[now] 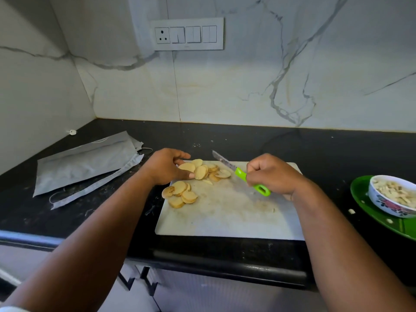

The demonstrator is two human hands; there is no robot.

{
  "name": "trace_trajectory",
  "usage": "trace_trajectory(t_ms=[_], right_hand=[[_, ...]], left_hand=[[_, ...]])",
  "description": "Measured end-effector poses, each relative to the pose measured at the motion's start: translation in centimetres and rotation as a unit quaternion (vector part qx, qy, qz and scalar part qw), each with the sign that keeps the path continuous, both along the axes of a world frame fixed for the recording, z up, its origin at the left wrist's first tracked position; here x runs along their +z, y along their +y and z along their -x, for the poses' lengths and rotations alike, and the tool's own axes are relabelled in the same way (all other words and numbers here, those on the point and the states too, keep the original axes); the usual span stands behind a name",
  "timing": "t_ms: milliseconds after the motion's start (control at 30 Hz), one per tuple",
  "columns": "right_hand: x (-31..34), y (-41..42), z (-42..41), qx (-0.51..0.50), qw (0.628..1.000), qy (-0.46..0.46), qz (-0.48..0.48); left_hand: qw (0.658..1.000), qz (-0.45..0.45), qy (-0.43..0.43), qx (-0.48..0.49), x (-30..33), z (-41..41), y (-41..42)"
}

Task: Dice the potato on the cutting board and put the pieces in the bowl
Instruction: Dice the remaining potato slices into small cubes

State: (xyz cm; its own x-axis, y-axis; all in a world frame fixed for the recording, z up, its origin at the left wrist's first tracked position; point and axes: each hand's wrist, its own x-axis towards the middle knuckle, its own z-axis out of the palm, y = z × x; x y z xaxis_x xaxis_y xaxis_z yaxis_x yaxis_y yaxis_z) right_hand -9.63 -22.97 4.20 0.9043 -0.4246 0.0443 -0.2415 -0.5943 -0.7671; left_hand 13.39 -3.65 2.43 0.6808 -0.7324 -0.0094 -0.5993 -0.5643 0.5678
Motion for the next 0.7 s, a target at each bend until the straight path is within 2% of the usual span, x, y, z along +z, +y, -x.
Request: trace_trajectory(t_ms=[133,300,400,600,700], right_hand=[[-0.6,-0.7,-0.1,-0.032,0.999,-0.032,-0.023],[-1.0,-0.5,-0.4,-0.033,0.997,-0.039,-0.049],[-0.9,-0.5,-0.1,-0.014,0.998,-0.017,-0.059],[-1.1,-0.1,0.0,-0.014,0.998,0.057,-0.018],[-1.0,-0.2,0.0,-0.007,0.998,0.062,-0.019]], left_hand=[[0.999,0.027,-0.037,0.002,0.1,0.4,-0.2],[0.997,0.070,-0.013,0.023,0.6,0.3,-0.8],[0.996,0.079,-0.019,0.022,0.7,0.3,-0.8],[0.986,0.125,-0.111,0.011,0.0,0.9,-0.3],[0.986,0.146,-0.086,0.001,0.0,0.8,-0.2]])
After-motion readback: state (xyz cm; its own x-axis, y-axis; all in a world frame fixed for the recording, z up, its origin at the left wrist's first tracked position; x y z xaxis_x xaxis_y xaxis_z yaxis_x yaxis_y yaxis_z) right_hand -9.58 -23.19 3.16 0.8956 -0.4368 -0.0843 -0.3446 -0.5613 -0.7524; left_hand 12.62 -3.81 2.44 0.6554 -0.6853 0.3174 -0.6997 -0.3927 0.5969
